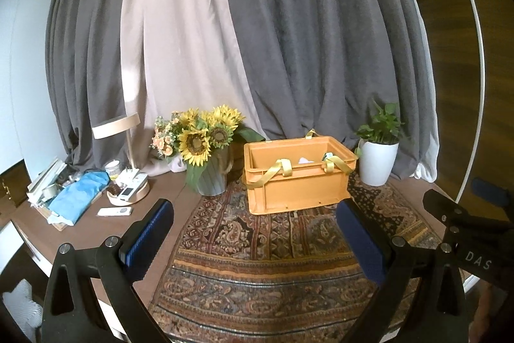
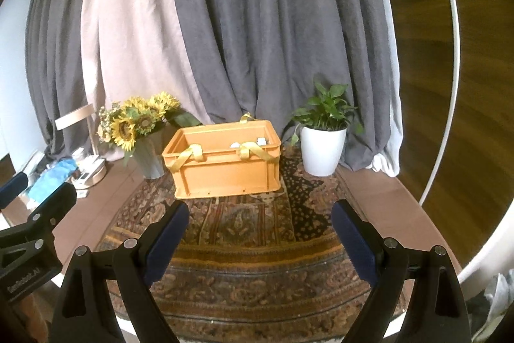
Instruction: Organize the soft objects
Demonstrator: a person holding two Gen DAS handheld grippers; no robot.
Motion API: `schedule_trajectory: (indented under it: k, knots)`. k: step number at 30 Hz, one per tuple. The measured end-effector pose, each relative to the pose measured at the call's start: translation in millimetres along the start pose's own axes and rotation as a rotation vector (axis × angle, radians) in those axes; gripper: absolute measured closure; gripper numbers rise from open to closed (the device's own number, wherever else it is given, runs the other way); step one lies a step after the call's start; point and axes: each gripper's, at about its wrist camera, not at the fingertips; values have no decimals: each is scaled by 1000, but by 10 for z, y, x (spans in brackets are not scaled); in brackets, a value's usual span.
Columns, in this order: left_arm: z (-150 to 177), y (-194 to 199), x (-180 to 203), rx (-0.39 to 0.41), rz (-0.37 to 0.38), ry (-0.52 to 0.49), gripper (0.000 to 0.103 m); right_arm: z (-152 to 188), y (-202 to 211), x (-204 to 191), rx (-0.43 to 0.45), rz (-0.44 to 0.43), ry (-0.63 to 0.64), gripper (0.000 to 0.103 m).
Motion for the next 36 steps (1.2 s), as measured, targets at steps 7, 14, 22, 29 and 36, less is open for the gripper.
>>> schedule_trajectory:
  k: [7, 14, 22, 29, 36]
  knots:
    - [89, 277, 10, 20, 11, 6, 0, 108, 257, 3, 19, 4, 14, 12]
    - [159, 453, 1, 29, 27, 6, 0, 194, 425, 4, 18, 5, 8, 12]
    - [209, 591, 14, 41, 36, -2, 0, 246, 512, 24, 13, 5, 2, 12]
    - [222, 644, 27, 44, 39, -2, 0, 288, 581, 35, 7, 8, 0, 12]
    - [221, 702, 25, 50, 47, -5, 0, 307, 638, 53, 9, 14, -1, 12]
Point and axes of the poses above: each gripper's, at about its wrist camera, not at the fingertips, and y roughly against the way its jaws point, x to its right, z to its underside, and after that the axes turned 3 degrees about -y, right-handed
